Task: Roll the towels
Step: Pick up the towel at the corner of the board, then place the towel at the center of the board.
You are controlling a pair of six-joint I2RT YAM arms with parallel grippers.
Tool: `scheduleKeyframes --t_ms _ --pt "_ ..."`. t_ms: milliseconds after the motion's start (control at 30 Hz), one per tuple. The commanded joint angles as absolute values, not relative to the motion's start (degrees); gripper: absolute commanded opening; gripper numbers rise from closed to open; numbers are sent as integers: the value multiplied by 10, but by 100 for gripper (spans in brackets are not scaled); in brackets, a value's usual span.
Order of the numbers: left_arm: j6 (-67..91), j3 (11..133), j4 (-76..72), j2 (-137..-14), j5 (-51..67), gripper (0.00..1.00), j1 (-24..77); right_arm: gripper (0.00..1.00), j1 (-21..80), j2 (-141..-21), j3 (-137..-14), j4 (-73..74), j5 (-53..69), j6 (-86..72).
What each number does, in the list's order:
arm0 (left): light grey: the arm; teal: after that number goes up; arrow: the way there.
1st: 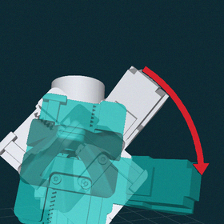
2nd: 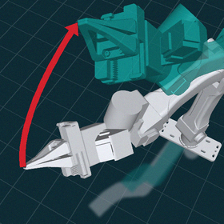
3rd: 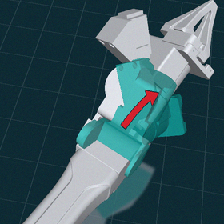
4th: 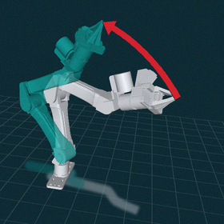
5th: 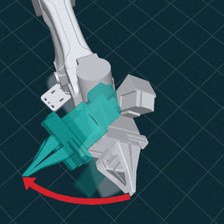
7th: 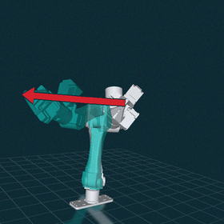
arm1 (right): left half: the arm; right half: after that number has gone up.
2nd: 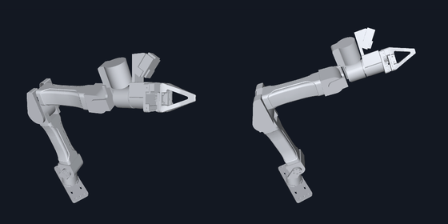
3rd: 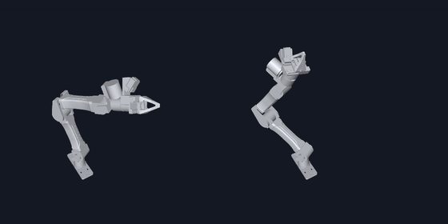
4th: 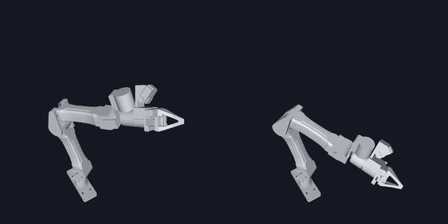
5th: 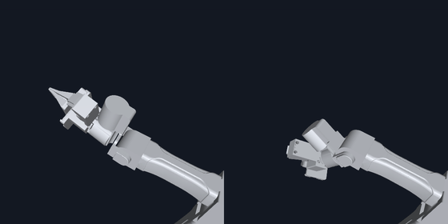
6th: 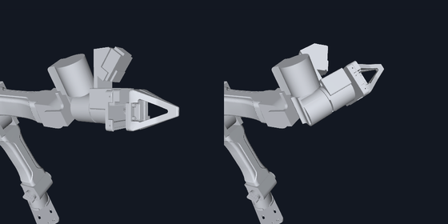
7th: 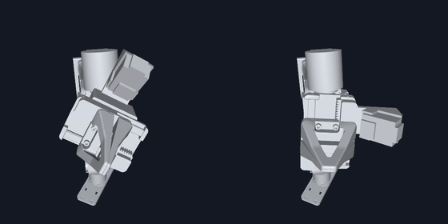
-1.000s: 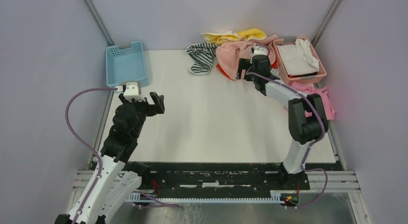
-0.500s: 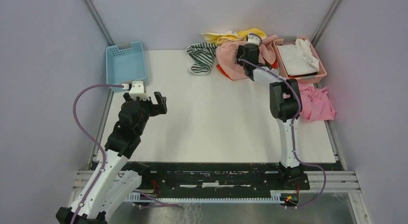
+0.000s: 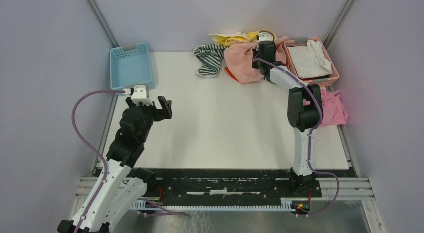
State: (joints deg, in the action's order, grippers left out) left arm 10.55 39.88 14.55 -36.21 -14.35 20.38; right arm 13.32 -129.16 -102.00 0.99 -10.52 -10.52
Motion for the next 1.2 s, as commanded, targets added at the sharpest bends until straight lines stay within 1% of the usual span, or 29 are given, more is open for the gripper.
scheduleKeyframes --t_ms 0,167,267,500,600,667,733,767,833,867,933,1067,1133,1167 --pt "87 408 129 -349 -142 99 205 0 152 -1106 -1007 45 -29 -86" --pt "101 419 130 -341 -128 99 204 0 205 -982 -1003 109 20 -72" --pt "112 434 132 -343 -106 99 205 1 254 -933 -1015 127 49 -77" --pt "149 467 152 -356 -74 99 204 0 377 -902 -1103 182 96 -58" --pt "177 463 148 -356 -51 100 205 1 410 -898 -1141 203 104 -50" --pt "196 456 143 -358 -35 100 205 1 420 -886 -1144 209 104 -48" --pt "209 449 141 -360 -24 99 205 1 424 -863 -1104 190 99 -59" --pt "215 445 141 -362 -20 99 205 3 424 -850 -1070 175 94 -66" --pt "225 436 141 -365 -15 99 205 20 425 -834 -1009 167 80 -77" --pt "230 428 142 -368 -13 99 205 22 425 -830 -982 176 71 -79" --pt "241 417 142 -372 -8 98 205 23 424 -812 -914 193 5 -78" --pt "272 390 140 -386 3 98 205 23 411 -739 -754 190 -165 -79" --pt "290 374 136 -397 9 97 205 20 385 -708 -703 215 -226 -100" --pt "300 365 128 -404 13 97 205 17 369 -695 -679 234 -255 -121"
